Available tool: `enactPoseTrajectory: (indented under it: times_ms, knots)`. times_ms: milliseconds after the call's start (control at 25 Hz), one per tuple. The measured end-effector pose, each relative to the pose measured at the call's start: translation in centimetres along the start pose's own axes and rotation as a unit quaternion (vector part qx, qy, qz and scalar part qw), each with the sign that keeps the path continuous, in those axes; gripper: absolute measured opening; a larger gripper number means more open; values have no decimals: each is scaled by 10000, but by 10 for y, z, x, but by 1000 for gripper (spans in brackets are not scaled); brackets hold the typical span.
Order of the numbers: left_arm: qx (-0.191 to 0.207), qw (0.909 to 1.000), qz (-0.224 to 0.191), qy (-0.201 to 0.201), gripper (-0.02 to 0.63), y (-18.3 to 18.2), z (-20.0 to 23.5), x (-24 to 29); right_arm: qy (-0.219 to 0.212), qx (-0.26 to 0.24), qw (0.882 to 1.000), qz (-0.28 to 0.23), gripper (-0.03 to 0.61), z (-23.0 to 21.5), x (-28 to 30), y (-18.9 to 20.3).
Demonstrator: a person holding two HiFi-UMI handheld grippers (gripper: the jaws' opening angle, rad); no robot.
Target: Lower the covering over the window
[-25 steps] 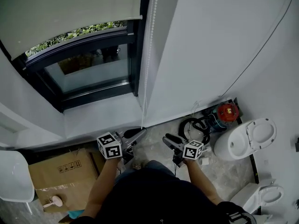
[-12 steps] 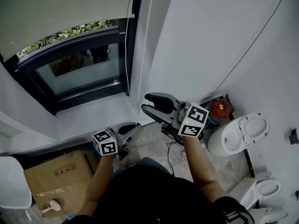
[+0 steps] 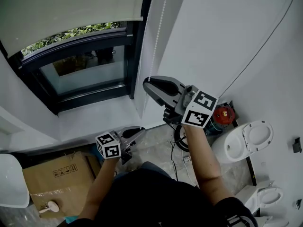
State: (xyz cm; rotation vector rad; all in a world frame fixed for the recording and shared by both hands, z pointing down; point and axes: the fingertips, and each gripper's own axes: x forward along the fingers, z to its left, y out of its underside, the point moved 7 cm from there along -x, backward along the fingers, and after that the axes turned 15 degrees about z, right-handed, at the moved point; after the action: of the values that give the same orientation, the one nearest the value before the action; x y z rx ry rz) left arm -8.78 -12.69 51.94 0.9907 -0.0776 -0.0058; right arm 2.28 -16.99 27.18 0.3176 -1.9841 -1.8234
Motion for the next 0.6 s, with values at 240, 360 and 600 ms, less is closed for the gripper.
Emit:
enactPoseTrajectory:
  times_ms: [240, 360, 600]
  knots:
    - [-78, 9999, -99, -72, 23, 2, -2, -3, 11, 73, 9999, -96, 20, 3, 1, -5]
    - [121, 9994, 249, -189, 23, 7, 2, 0, 39, 193, 9998, 36, 14, 0, 3, 4]
    - [-349, 9992, 161, -90, 25, 36, 12, -9, 190, 475, 9986, 130, 14, -1, 3, 35]
